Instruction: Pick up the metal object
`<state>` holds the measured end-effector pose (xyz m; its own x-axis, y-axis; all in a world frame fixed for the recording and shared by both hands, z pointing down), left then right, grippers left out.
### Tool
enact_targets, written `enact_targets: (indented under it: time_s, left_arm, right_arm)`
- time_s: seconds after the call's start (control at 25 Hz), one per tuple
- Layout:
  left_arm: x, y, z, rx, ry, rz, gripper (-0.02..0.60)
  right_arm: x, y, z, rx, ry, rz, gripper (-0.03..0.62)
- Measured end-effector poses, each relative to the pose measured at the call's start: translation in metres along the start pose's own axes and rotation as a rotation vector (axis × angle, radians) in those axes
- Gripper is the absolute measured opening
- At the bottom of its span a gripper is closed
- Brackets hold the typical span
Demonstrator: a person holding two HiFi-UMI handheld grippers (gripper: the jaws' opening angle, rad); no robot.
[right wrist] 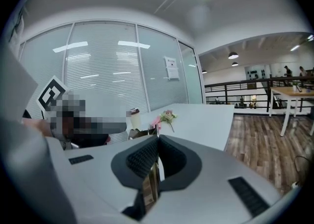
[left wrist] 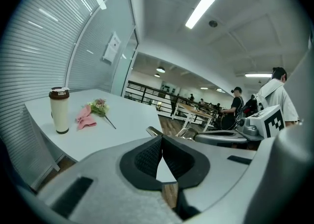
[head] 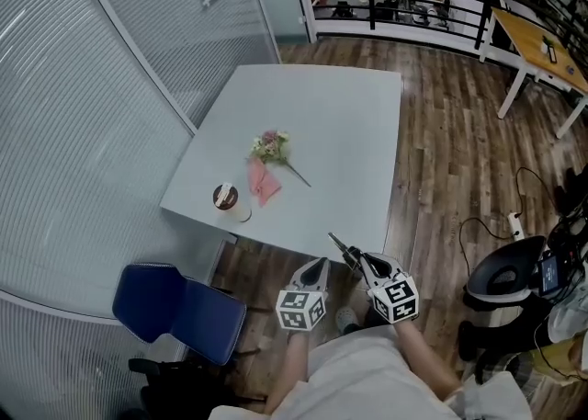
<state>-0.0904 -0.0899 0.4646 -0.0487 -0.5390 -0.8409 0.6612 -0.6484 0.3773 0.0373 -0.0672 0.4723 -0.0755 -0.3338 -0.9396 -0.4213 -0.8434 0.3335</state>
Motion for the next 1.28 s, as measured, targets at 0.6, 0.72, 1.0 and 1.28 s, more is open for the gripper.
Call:
enact_targets:
  time_s: [0.6, 0.72, 1.0, 1.28]
  left_arm:
    - [0.001, -0.001, 0.007, 0.010, 0.005, 0.006, 0.009]
    - [0.004, 0.003, 0.010, 0.014, 0.004, 0.004, 0.009]
    - [0.009, 0.004, 0.013, 0.031, 0.000, -0.009, 0.009]
    - [0.007, 0.010, 0.011, 0.031, -0.002, -0.003, 0.009]
  right_arm:
    - [-0.007, 0.006, -0.007, -0.020, 0.040, -0.001, 0.002]
    - [-0.005, 0.010, -0.009, -0.014, 0.037, -0.001, 0.002]
    - [-0.006, 0.014, -0.010, 0.014, 0.056, 0.003, 0.002]
    - [-0.009, 0.015, -0.014, 0.026, 0.058, 0.010, 0.002]
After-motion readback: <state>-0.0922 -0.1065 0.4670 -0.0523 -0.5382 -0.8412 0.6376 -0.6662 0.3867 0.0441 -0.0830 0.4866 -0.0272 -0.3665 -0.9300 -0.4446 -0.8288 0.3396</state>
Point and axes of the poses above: the fingertips, and each gripper's own axes: y forward along the fingers, z to its left, x out of its top, the point moved 3 cm from there along -y, backward along the fingers, and after that the axes turned 6 degrees about -y, right-handed, at the moved point
